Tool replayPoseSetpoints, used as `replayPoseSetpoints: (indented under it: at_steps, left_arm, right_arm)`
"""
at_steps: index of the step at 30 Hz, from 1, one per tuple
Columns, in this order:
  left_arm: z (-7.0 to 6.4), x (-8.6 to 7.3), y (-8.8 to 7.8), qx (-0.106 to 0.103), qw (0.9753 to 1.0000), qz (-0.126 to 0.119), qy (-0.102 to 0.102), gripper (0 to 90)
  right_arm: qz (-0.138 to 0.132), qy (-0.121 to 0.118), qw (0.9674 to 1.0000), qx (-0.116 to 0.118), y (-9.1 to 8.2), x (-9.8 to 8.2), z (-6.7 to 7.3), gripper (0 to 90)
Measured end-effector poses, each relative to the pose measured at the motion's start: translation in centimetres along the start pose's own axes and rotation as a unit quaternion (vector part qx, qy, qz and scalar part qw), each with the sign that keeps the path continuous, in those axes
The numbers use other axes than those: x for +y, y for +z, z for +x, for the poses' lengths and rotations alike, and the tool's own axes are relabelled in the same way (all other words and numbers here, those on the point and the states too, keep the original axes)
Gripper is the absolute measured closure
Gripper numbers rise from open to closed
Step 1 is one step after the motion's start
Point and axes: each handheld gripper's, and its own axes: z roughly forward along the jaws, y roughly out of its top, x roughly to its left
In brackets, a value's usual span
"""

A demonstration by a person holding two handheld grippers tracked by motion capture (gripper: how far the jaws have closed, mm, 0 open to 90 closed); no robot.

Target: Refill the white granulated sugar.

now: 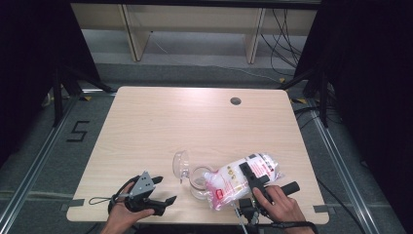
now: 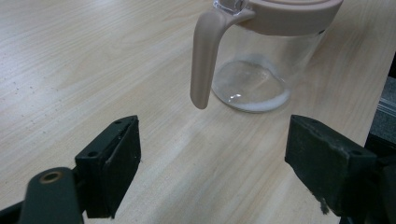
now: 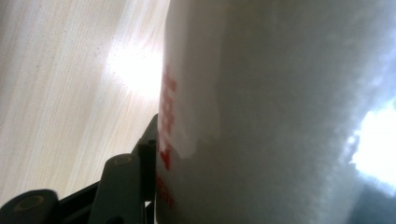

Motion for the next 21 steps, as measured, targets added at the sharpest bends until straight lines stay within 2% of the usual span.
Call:
replayPoseSetpoints:
  at_steps: [1,4,8,11,12,14,16,20,21]
  left_arm:
    - [-0.01,0.0,0.0,0.002,1.0,0.0,0.0,18.1]
    - [-0.01,-0.01,0.02,0.001,1.0,-0.001,0.0,18.1]
    - [-0.03,-0.02,0.02,0.0,1.0,-0.001,0.0,18.0]
    - [-0.16,-0.05,-0.01,0.003,0.9999,0.001,-0.01,18.1]
    - [-0.18,-0.05,0.02,0.002,0.9999,0.0,-0.011,18.0]
    - [-0.15,-0.06,0.06,0.0,1.0,-0.003,-0.01,18.0]
    - [-0.14,-0.06,0.05,0.0,1.0,-0.002,-0.008,18.0]
    - [-0.19,-0.04,0.0,0.001,0.9999,-0.001,-0.011,18.0]
    - [-0.28,-0.05,0.05,0.001,0.9999,-0.004,-0.016,18.0]
  right_arm:
    - [0.004,0.008,1.0,0.003,-0.06,-0.01,0.13,48.8]
    - [0.003,0.007,1.0,0.003,-0.06,-0.02,0.12,48.9]
    - [0.002,0.004,1.0,0.004,-0.08,-0.02,0.07,48.9]
    - [0.002,0.001,1.0,0.002,-0.1,-0.02,0.04,48.9]
    - [-0.002,-0.007,1.0,-0.003,-0.06,-0.02,-0.11,48.9]
    - [-0.001,-0.009,1.0,-0.002,-0.1,-0.01,-0.12,48.9]
    - [0.008,0.006,0.9999,0.003,-0.24,-0.02,0.12,49.0]
    - [0.007,0.001,1.0,0.005,-0.23,-0.02,0.02,49.0]
    - [0.007,0.002,1.0,0.005,-0.24,-0.02,0.03,49.0]
